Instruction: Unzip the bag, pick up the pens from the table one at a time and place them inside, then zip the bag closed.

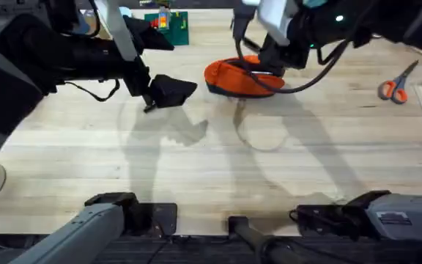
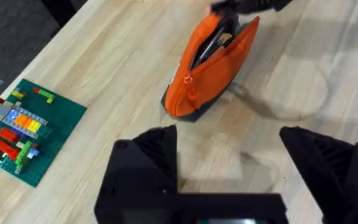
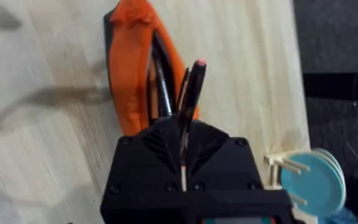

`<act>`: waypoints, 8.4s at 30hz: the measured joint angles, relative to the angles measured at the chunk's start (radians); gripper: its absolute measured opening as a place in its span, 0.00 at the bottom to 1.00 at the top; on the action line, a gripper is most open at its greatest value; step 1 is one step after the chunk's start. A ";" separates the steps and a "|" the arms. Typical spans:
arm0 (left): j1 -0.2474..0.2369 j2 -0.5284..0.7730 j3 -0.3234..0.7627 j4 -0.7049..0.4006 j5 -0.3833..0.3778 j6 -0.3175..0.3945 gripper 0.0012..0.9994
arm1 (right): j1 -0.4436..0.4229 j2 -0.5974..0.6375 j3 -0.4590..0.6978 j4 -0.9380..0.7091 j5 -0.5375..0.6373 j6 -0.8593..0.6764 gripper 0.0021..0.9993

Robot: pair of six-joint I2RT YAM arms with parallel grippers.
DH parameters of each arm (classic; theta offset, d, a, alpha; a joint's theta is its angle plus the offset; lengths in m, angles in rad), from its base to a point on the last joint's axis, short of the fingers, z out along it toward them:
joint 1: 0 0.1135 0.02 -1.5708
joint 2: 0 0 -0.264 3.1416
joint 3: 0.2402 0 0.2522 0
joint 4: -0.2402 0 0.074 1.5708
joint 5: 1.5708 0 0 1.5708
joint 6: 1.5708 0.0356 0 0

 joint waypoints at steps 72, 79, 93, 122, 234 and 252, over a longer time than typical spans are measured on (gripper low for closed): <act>0.000 0.000 0.000 0.000 0.000 0.000 0.99 | 0.000 0.062 0.001 0.028 -0.033 -0.128 1.00; 0.000 0.000 0.000 0.000 0.000 0.000 0.99 | 0.000 -0.030 0.001 0.006 -0.033 0.056 1.00; 0.000 0.000 0.000 -0.008 0.002 0.000 0.99 | 0.000 -0.065 0.001 -0.093 -0.034 0.601 1.00; 0.000 0.000 0.000 0.005 -0.037 0.008 0.99 | 0.000 -0.065 0.001 -0.110 -0.034 0.672 1.00; 0.049 0.523 0.024 0.032 -0.436 0.211 0.04 | 0.000 -0.071 0.001 -0.116 -0.034 0.672 1.00; 0.034 0.560 0.217 -0.071 -0.442 0.150 0.04 | -0.018 -0.281 0.001 -0.296 -0.034 0.674 1.00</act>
